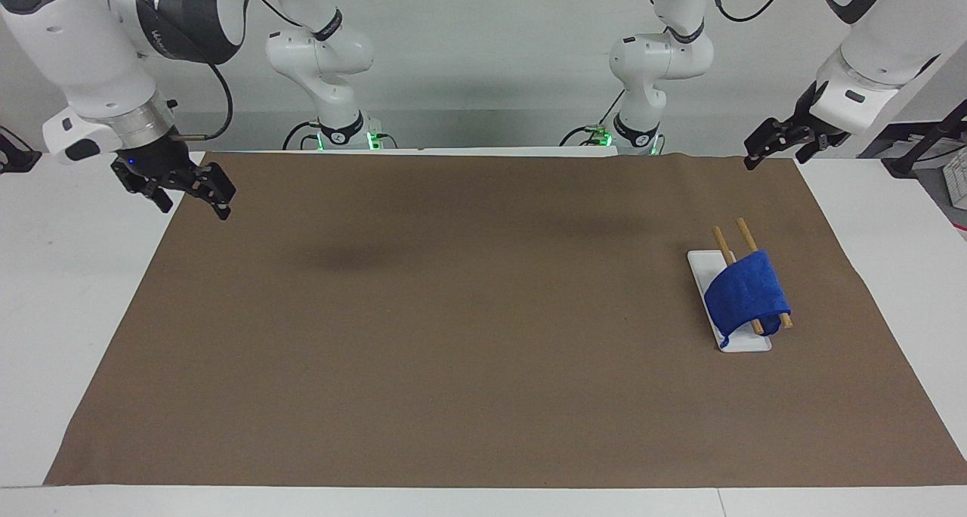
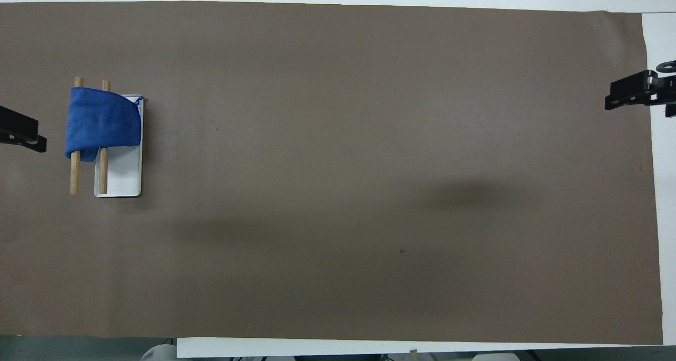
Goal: Right arm passes towel to left arm to hang
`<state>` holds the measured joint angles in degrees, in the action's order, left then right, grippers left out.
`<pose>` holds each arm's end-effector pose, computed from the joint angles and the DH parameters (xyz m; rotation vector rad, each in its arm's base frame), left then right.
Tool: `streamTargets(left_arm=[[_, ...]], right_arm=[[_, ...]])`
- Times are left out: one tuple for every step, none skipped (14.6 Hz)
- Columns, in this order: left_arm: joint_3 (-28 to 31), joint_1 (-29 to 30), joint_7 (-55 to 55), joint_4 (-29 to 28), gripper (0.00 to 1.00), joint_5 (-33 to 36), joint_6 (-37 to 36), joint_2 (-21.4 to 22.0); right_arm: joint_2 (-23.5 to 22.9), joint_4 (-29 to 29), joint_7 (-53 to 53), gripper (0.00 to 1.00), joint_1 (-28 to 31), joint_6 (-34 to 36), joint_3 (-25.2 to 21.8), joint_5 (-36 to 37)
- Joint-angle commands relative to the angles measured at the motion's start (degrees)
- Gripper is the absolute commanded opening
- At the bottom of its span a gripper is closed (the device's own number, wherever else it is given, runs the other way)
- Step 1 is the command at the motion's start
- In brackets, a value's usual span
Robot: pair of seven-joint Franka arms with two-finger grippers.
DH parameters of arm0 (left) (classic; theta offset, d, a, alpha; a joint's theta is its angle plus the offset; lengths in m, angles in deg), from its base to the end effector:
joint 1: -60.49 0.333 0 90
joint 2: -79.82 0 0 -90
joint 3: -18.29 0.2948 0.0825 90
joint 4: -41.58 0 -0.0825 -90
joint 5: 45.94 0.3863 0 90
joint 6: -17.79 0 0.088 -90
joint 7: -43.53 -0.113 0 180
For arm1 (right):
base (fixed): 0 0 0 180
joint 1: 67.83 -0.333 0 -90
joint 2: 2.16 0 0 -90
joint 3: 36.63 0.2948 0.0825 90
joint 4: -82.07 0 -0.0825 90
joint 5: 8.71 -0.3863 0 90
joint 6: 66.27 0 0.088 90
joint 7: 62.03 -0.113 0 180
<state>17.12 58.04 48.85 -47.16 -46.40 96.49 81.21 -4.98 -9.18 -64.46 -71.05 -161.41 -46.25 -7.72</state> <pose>0.5263 -0.0345 0.6050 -3.1280 -0.0449 0.2368 0.5744 -0.0642 0.5673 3.1063 -0.2372 0.0288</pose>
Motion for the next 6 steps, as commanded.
streamTargets(left_arm=[[-0.4, 0.3, -1.5, 1.9, 1.00, 0.2, -0.7, -1.3], [-0.6, 0.3, -1.7, 1.8, 1.00, 0.0, -0.7, -1.2], [-0.7, 0.3, -1.8, 1.5, 1.00, -0.2, -0.7, -1.0], [-0.8, 0.3, -1.8, 1.2, 1.00, -0.2, -0.2, -0.8], [-0.9, 0.2, -1.8, 1.1, 1.00, -0.2, -0.2, -0.8], [-0.9, 0.2, -1.8, 1.0, 1.00, -0.2, -0.2, -0.8]], right_arm=[[-0.6, 1.0, 0.8, 0.99, 0.5, 0.3, 0.1, -0.6], [-0.7, 1.0, 0.8, 0.99, 0.5, 0.3, 0.1, -0.6], [-0.7, 1.0, 0.8, 0.99, 0.5, 0.4, 0.2, -0.6], [-0.7, 1.0, 0.8, 0.99, 0.5, 0.4, 0.2, -0.6], [-0.7, 1.0, 0.7, 0.99, 0.5, 0.5, 0.2, -0.6], [-0.9, 1.1, 0.7, 0.99, 0.5, 0.6, 0.2, -0.6]])
